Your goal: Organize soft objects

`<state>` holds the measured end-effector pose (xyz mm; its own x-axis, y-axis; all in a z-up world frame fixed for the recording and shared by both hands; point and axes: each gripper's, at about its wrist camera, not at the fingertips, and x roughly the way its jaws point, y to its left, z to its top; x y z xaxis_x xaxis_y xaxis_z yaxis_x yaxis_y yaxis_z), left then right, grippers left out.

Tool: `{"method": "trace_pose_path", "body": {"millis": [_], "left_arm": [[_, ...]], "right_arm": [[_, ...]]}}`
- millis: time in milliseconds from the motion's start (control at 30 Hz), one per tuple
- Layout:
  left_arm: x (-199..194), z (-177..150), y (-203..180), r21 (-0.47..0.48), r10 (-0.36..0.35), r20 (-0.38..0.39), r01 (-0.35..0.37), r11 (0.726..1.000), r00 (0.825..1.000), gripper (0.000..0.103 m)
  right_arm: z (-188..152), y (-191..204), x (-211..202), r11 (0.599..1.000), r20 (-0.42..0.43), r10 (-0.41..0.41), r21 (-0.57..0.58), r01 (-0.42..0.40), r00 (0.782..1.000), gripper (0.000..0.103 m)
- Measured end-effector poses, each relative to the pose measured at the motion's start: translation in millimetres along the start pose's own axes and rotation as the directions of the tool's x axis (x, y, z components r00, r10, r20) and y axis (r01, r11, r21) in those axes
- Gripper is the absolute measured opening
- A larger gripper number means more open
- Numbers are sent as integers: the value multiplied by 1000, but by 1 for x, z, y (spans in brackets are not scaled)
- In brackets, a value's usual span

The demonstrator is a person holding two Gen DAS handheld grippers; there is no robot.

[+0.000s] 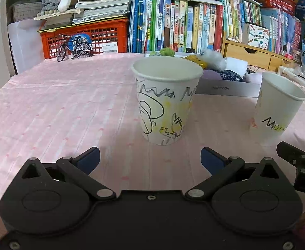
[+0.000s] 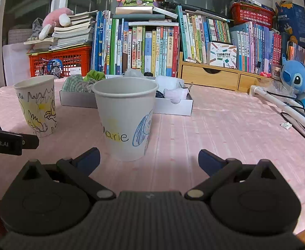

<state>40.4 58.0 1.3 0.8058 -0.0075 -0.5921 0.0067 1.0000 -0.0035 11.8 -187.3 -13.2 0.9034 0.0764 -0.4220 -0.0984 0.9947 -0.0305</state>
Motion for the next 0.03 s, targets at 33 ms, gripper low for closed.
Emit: {"method": "trace_pose_path", "body": {"millis": [33], "left_arm": [[0, 1, 1, 4, 2, 1, -2, 1000, 1000, 103]], "right_arm": [[0, 0, 0, 1000, -1, 0, 2, 0, 1000, 103]]}}
